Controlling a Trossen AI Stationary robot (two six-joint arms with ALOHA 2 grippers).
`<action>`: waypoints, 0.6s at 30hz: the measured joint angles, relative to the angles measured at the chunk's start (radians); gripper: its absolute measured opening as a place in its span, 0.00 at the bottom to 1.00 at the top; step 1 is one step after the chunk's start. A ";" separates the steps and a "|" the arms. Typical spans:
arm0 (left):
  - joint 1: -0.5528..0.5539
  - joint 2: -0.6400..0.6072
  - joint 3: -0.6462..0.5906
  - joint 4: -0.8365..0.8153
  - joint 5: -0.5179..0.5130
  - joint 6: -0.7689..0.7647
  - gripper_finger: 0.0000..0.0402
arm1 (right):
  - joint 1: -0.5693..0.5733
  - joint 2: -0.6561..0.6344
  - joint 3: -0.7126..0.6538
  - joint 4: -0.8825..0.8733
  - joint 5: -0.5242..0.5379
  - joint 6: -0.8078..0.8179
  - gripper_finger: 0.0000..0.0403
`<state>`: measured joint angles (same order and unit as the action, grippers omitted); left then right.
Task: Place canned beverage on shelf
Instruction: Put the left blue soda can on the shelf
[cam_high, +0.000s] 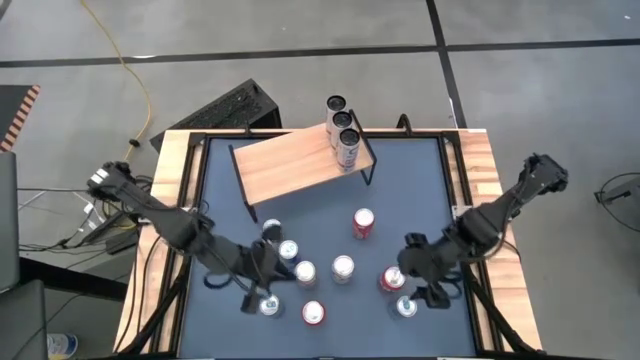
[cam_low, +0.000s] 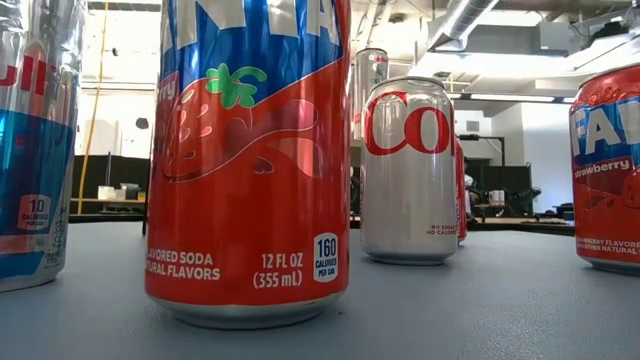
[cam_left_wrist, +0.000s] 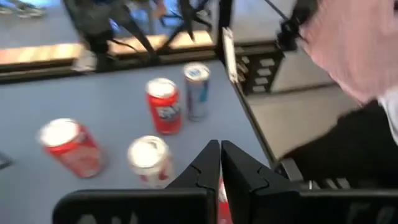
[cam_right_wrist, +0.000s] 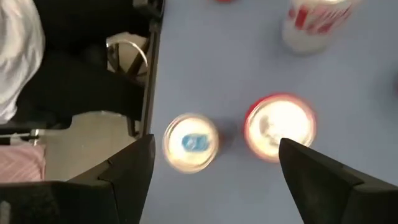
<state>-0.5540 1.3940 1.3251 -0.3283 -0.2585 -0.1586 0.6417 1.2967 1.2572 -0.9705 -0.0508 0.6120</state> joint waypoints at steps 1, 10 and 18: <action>-0.011 0.023 0.000 0.005 0.010 -0.011 0.04 | 0.023 0.000 0.000 -0.007 0.016 0.032 0.81; -0.143 0.029 0.034 -0.143 0.047 -0.376 0.25 | 0.168 -0.001 0.000 -0.015 0.177 0.208 0.80; -0.167 0.015 0.047 -0.221 0.072 -0.514 0.30 | 0.176 -0.001 -0.001 -0.014 0.325 0.222 0.80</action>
<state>-0.7209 1.4095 1.3716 -0.5498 -0.1870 -0.6722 0.8179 1.2961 1.2563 -0.9847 0.2739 0.8337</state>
